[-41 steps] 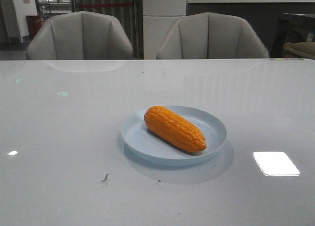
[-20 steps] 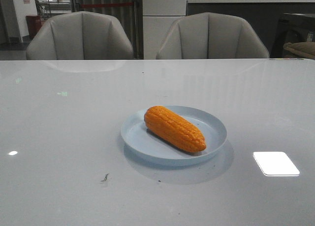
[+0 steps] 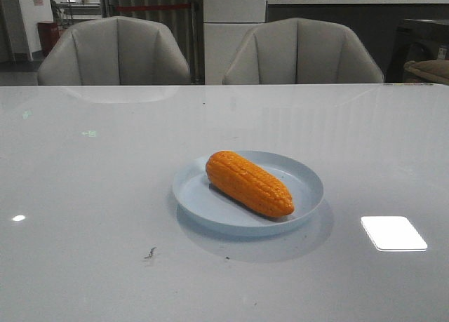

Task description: Place corn on plate with both arms

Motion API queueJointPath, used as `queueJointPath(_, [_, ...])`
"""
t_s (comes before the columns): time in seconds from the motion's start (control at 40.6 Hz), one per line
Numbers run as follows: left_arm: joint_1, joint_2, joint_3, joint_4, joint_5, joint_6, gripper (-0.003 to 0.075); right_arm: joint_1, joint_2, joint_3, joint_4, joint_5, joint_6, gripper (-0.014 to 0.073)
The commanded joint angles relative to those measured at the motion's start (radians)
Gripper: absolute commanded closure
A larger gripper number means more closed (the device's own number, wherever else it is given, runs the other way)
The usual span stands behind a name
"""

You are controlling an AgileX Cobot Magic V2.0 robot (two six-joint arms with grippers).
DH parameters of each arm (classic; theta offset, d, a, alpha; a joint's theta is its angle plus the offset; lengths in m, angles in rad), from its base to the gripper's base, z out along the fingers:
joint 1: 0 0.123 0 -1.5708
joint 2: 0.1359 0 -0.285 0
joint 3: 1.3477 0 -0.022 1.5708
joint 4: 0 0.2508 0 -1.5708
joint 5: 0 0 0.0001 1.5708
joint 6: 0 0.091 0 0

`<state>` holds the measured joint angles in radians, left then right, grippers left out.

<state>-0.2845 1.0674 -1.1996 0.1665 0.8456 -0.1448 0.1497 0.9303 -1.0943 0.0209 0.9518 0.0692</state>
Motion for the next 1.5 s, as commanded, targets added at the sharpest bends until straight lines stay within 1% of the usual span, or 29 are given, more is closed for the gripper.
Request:
queueJointPath(0.0, [0.003, -0.060, -0.004, 0.009, -0.112, -0.010, 0.0630, -0.006, -0.012, -0.029, -0.003, -0.063, 0.000, -0.0012])
queueJointPath(0.098, [0.029, -0.132, 0.077, -0.007, -0.232, 0.019, 0.0630, -0.006, -0.012, -0.029, -0.003, -0.063, 0.000, -0.0012])
queueJointPath(0.123, [0.042, -0.150, 0.103, -0.025, -0.269, 0.047, 0.0630, -0.006, -0.012, -0.029, -0.003, -0.063, 0.000, -0.0012])
queueJointPath(0.172, [0.069, -0.198, 0.186, -0.067, -0.368, 0.112, 0.0630, -0.006, -0.012, -0.029, -0.003, -0.063, 0.000, -0.0012])
queueJointPath(0.197, [0.081, -0.221, 0.209, -0.089, -0.415, 0.135, 0.0630, -0.006, -0.012, -0.029, -0.003, -0.063, 0.000, -0.0012])
queueJointPath(0.246, [0.109, -0.278, 0.306, -0.132, -0.526, 0.164, 0.0630, -0.006, -0.012, -0.029, -0.003, -0.063, 0.000, -0.0012])
queueJointPath(0.295, [0.134, -0.345, 0.392, -0.155, -0.636, 0.164, 0.0631, -0.006, -0.012, -0.029, -0.003, -0.063, 0.000, -0.0012])
queueJointPath(0.394, [0.179, -0.451, 0.537, -0.173, -0.737, 0.164, 0.0631, -0.006, -0.012, -0.029, -0.003, -0.063, 0.000, -0.0012])
queueJointPath(0.492, [0.221, -0.566, 0.674, -0.173, -0.771, 0.162, 0.0631, -0.006, -0.012, -0.029, -0.003, -0.063, 0.000, -0.0012])
queueJointPath(0.664, [0.291, -0.801, 0.891, -0.173, -0.791, 0.162, 0.0631, -0.006, -0.012, -0.028, -0.003, -0.063, 0.000, -0.0012])
queueJointPath(0.763, [0.303, -0.944, 1.008, -0.173, -0.802, 0.160, 0.0631, -0.006, -0.012, -0.028, -0.003, -0.063, 0.000, -0.0012])
queueJointPath(0.91, [0.303, -1.092, 1.119, -0.174, -0.846, 0.159, 0.0631, -0.006, -0.012, -0.028, -0.003, -0.063, 0.000, -0.0012])
queueJointPath(1.009, [0.303, -1.074, 1.183, -0.187, -0.965, 0.157, 0.0631, -0.006, -0.009, -0.028, -0.003, -0.062, 0.000, -0.0012])
queueJointPath(1.058, [0.303, -1.070, 1.208, -0.187, -1.001, 0.157, 0.0631, -0.006, -0.008, -0.028, -0.003, -0.063, 0.000, -0.0012])
queueJointPath(1.132, [0.303, -1.070, 1.206, -0.187, -0.941, 0.157, 0.0631, -0.006, -0.007, -0.028, -0.003, -0.062, 0.000, -0.0012])
queueJointPath(1.205, [0.303, -1.067, 1.208, -0.189, -0.927, 0.157, 0.0631, -0.006, -0.006, -0.028, -0.003, -0.063, 0.000, -0.0012])
queueJointPath(1.476, [0.303, -1.067, 1.208, -0.189, -0.925, 0.157, 0.0631, -0.006, -0.006, -0.028, -0.003, -0.063, 0.000, -0.0012])
